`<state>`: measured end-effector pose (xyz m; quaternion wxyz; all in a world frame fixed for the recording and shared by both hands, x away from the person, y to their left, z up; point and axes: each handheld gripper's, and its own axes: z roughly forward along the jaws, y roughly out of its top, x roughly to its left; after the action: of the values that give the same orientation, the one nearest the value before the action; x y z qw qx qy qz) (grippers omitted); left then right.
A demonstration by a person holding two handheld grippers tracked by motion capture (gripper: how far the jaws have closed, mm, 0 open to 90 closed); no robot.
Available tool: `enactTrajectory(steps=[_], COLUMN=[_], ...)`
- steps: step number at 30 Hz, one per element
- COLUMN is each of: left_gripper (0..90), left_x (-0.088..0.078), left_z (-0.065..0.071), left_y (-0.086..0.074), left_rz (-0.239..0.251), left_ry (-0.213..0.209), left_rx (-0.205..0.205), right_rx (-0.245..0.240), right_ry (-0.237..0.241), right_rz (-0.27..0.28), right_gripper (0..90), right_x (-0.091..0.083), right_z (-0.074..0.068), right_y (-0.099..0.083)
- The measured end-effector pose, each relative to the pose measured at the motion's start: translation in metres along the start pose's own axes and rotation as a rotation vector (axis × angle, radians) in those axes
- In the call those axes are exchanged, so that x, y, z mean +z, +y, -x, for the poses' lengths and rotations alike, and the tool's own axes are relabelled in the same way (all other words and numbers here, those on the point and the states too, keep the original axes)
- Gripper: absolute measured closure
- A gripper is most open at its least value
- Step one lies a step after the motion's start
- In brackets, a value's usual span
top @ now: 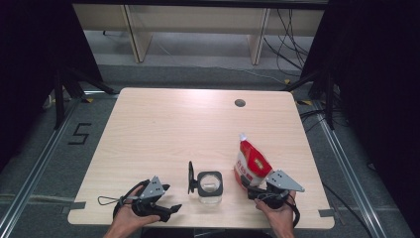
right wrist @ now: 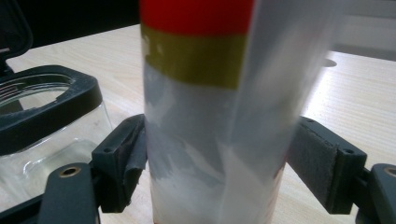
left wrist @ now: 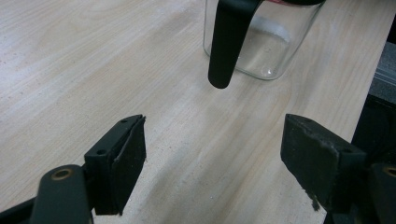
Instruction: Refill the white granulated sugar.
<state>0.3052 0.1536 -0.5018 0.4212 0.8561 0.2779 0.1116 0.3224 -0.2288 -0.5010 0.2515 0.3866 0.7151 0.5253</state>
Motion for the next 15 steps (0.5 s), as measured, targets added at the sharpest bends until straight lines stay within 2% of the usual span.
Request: enactTrajectory(steps=[1, 4, 5, 6, 7, 9, 10, 11, 12, 13, 14, 15], left_gripper=[21.9, 21.9, 21.9, 21.9, 21.9, 21.9, 21.9, 21.9, 21.9, 21.9, 21.9, 21.9], left_x=[-0.001, 0.0, -0.001, 0.0, 0.0, -0.001, -0.001, -0.001, -0.001, -0.001, 0.0, 0.0], left_z=[-0.001, 0.0, 0.0, 0.001, 0.001, 0.001, 0.0, 0.0, 0.001, 0.002, 0.001, 0.001], left_y=[0.0, 0.0, 0.0, 0.0, -0.001, 0.0, 0.0, 0.0, 0.0, 0.0, 0.0, 0.0], left_rz=[-0.009, -0.001, -0.008, -0.008, -0.007, -0.007, -0.007, -0.007, -0.011, -0.008, -0.007, -0.007], left_ry=[0.002, -0.001, -0.001, 0.0, 0.0, 0.0, -0.001, -0.001, 0.005, 0.0, 0.001, 0.001], left_rx=[0.012, 0.001, 0.011, -0.017, -0.019, -0.013, 0.008, 0.008, -0.017, -0.018, -0.014, -0.014], right_rx=[-0.025, -0.024, -0.021, -0.025, -0.026, -0.019, -0.012, -0.012, 0.006, -0.006, 0.01, 0.018], right_ry=[-0.001, 0.004, 0.005, -0.011, -0.009, -0.005, -0.011, -0.011, -0.01, 0.006, -0.021, -0.024], right_rz=[-0.003, 0.019, 0.009, 0.011, 0.025, 0.022, 0.017, 0.017, 0.029, 0.031, 0.025, 0.034], right_gripper=[24.4, 24.6, 24.6, 24.7, 24.9, 24.9, 25.3, 25.3, 26.6, 26.5, 26.5, 26.5], right_x=[0.003, 0.005, 0.005, 0.005, 0.007, 0.007, 0.007, 0.007, 0.008, 0.01, 0.011, 0.013], right_z=[0.002, 0.002, 0.002, 0.002, 0.003, 0.003, 0.002, 0.002, 0.002, 0.003, 0.003, 0.003], right_y=[0.0, 0.0, 0.0, 0.0, 0.0, 0.0, -0.001, -0.001, -0.003, -0.004, -0.007, -0.008])
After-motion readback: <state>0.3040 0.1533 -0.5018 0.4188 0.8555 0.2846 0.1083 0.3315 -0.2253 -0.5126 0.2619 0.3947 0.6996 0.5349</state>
